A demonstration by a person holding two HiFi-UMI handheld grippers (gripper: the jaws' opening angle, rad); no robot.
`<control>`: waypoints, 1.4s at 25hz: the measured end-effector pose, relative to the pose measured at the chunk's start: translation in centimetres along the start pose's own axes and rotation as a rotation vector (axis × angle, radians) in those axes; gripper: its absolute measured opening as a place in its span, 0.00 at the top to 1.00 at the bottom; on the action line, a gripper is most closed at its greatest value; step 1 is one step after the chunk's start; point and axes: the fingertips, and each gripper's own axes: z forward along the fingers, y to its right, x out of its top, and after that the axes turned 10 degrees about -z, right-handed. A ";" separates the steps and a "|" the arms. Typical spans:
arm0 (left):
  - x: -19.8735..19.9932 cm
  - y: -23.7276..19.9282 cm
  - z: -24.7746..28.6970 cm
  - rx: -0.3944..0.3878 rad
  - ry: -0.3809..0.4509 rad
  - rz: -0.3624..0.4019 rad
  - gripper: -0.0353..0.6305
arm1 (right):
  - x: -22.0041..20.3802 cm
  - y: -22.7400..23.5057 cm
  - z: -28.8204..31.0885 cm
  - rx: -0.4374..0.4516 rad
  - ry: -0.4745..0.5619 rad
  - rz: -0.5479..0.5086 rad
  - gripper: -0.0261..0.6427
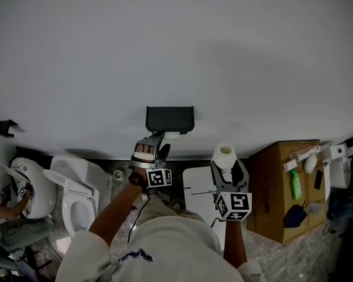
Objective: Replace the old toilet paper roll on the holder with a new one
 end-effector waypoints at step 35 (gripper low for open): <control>0.0 -1.4 0.5 0.090 -0.045 0.081 0.70 | -0.3 0.7 -0.4 0.001 -0.005 -0.001 0.51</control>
